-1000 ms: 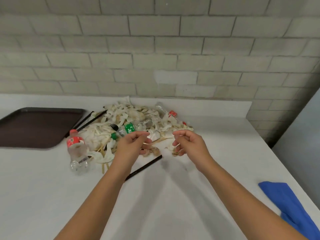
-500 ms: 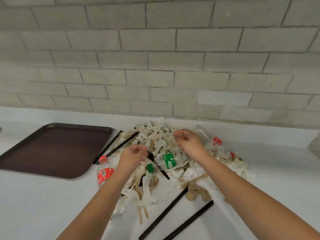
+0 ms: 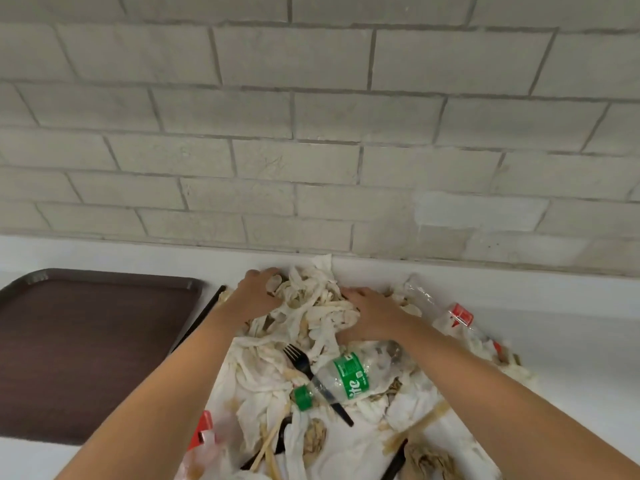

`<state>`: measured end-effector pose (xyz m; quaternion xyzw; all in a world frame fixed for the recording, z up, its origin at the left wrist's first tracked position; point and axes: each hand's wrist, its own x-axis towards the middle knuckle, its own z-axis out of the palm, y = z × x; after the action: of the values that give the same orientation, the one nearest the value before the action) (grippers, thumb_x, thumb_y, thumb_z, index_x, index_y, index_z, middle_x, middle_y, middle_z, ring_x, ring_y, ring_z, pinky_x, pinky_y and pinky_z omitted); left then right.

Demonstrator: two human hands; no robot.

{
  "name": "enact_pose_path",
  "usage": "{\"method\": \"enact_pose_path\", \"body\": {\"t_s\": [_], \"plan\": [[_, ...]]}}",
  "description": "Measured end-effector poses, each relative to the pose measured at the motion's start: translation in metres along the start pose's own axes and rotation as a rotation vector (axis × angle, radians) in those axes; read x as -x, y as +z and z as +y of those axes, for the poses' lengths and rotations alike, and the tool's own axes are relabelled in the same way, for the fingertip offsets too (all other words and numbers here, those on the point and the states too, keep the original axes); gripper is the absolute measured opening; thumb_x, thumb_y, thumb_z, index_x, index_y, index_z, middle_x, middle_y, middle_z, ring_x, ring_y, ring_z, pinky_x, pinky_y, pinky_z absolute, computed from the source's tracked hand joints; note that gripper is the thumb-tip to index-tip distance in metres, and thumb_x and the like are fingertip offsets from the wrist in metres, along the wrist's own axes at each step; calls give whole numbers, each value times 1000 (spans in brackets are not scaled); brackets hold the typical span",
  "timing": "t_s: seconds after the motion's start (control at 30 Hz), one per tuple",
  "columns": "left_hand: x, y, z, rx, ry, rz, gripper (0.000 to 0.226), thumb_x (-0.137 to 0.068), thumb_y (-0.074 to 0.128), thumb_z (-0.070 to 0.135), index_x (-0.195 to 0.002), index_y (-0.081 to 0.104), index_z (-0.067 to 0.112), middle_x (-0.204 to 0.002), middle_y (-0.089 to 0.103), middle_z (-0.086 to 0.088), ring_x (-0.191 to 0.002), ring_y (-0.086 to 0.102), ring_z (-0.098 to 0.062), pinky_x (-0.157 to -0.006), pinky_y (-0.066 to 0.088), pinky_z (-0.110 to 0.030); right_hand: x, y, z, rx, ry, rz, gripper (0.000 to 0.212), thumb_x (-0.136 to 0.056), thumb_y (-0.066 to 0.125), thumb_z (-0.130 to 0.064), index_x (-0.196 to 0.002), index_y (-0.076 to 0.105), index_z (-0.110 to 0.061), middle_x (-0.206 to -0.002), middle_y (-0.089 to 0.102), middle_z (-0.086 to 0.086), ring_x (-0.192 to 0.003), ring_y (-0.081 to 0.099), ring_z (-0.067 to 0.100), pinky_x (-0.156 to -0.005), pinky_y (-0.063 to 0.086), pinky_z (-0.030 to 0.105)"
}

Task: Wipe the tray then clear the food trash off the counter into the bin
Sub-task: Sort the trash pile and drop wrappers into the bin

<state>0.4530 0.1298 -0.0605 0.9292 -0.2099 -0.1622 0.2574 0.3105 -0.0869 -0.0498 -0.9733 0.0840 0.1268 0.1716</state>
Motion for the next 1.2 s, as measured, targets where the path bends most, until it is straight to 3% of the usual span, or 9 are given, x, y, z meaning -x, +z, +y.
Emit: {"method": "enact_pose_path", "body": {"t_s": [0.2,0.33,0.4,0.53,0.6,0.77,0.9,1.1,1.2], "plan": [[-18,17,0,15,33,7,63,-75,64,23,-135,44,31,-127,50,-8,-106,57,-26,-83,50,-31,-15,2,6,113,-5,24,94,-68,68,-62,-146,22,-36,-149,29,5,-133,32,33,-108,30,49],[-19,14,4,110,28,48,47,-78,63,20,-124,54,28,-124,47,-7,-99,59,-24,-79,51,-30,-15,-13,14,-491,41,50,40,-94,38,-53,-119,61,-30,-111,60,-5,-99,56,17,-92,41,35],[-16,11,6,109,44,22,47,-73,60,32,-120,57,32,-127,48,-5,-99,59,-20,-84,53,-31,-20,-17,16,-568,112,177,39,-99,33,-42,-99,66,-22,-95,66,-2,-86,61,19,-87,48,36],[-14,12,11,0,66,7,48,-80,51,26,-127,57,28,-131,45,-4,-111,55,-24,-97,46,-31,-34,-16,21,-60,55,46,40,-86,59,-35,-125,58,-25,-124,61,0,-114,55,23,-97,44,35],[-15,14,11,-39,84,80,42,-86,47,13,-125,60,24,-124,47,-8,-109,56,-27,-93,45,-29,-38,-17,19,18,30,-8,49,-82,62,-36,-130,54,-30,-129,58,-2,-118,53,23,-99,43,39],[-14,11,13,-38,66,264,34,-87,51,9,-115,65,21,-98,47,-1,-93,59,-27,-76,47,-30,-45,-18,19,91,22,217,36,-86,56,-44,-117,64,-28,-106,69,-1,-98,61,20,-84,47,31],[-10,0,14,-72,73,397,27,-92,52,19,-117,63,15,-104,56,-12,-97,58,-31,-79,47,-35,-40,-19,19,-34,36,358,31,-88,54,-38,-116,62,-29,-95,69,-4,-85,61,15,-70,42,25],[10,-17,25,59,52,550,32,-92,57,24,-117,62,5,-108,60,-18,-99,58,-35,-75,39,-30,-19,-34,35,-416,38,539,27,-87,62,-36,-105,68,-18,-95,68,2,-91,62,21,-80,47,35],[37,-21,38,169,51,614,28,-90,58,22,-109,65,2,-100,62,-19,-86,59,-30,-62,36,-24,11,-42,38,-587,-48,658,28,-83,69,-35,-104,70,-15,-109,64,-1,-103,58,15,-86,42,21]]}}
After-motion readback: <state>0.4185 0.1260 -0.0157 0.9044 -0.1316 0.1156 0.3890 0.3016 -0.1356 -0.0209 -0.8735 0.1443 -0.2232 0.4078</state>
